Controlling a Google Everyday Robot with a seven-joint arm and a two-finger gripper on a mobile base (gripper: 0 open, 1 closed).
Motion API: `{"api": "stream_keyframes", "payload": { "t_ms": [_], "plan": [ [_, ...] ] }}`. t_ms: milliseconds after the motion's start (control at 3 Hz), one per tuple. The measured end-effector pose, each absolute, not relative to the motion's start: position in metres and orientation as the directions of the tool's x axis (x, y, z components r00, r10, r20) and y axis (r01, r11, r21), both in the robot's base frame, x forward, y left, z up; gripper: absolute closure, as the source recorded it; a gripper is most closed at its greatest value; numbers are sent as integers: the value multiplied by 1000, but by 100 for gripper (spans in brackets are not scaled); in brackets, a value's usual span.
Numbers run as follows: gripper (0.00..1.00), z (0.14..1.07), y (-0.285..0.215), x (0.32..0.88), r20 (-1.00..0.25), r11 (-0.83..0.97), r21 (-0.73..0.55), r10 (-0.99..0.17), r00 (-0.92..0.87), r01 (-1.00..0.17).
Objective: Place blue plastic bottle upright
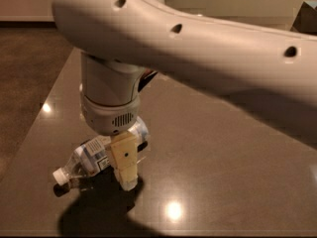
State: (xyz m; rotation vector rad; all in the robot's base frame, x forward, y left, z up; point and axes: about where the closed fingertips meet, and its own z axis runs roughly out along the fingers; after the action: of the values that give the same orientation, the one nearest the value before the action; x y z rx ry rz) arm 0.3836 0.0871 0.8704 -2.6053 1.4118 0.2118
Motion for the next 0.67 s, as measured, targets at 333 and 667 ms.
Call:
{"api": "stream_keyframes", "payload": {
  "t_ms": [333,667],
  "plan": [
    [10,860,95,386,-177,-542,-64,-820,544,-838],
    [28,853,97,389,-148,-536,-50,-830,537,-843]
  ]
}}
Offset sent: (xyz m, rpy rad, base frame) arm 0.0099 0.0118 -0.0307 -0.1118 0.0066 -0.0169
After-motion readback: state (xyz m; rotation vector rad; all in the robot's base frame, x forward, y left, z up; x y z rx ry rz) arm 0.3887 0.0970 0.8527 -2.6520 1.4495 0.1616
